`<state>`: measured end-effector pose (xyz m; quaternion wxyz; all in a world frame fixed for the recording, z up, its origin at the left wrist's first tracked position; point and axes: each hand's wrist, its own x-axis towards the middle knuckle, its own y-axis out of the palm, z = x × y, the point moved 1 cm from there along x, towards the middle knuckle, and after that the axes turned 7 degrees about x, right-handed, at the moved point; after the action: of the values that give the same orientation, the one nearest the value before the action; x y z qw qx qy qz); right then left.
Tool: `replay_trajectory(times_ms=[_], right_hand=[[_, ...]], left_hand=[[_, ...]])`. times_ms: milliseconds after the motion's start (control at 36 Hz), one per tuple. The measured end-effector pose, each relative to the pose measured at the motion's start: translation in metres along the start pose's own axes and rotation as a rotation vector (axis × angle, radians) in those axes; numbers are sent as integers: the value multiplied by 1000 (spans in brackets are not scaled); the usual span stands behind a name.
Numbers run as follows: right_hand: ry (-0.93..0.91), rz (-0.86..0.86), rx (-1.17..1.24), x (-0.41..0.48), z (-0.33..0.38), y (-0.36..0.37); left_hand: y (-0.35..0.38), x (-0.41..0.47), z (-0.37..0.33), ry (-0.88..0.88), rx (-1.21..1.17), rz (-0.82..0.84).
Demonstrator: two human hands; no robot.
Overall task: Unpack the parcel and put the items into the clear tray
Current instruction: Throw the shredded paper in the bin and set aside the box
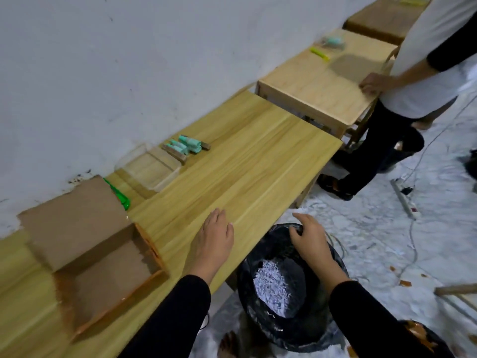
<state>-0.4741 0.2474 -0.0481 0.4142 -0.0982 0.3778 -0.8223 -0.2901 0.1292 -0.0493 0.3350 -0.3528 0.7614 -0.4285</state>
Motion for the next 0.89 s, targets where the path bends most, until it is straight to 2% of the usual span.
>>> replay_trajectory(times_ms=[83,194,333,444,528,611,722,889], right_hand=[[-98,21,23,11,48,2],[-212,100,30,20,110,27],[-338,363,44,5,171,87],[-414,538,30,-28,197,140],[-409,592,47,-49,202,170],[-418,588,12,-58,198,190],[-480,567,-33,-60,190,196],[-418,504,-5,-41,173,165]], left_hand=[[-25,-6,4,-23,-14,-85],[-63,-19,26,-101,-54,-277],[-95,-53,81,-260,-35,-479],[-98,-95,133,-501,-49,-606],[-91,-125,163,-720,-139,-594],[-79,-143,184,-833,-371,-554],[-65,-151,182,-774,-562,-499],[-64,-130,146,-675,-553,-464]])
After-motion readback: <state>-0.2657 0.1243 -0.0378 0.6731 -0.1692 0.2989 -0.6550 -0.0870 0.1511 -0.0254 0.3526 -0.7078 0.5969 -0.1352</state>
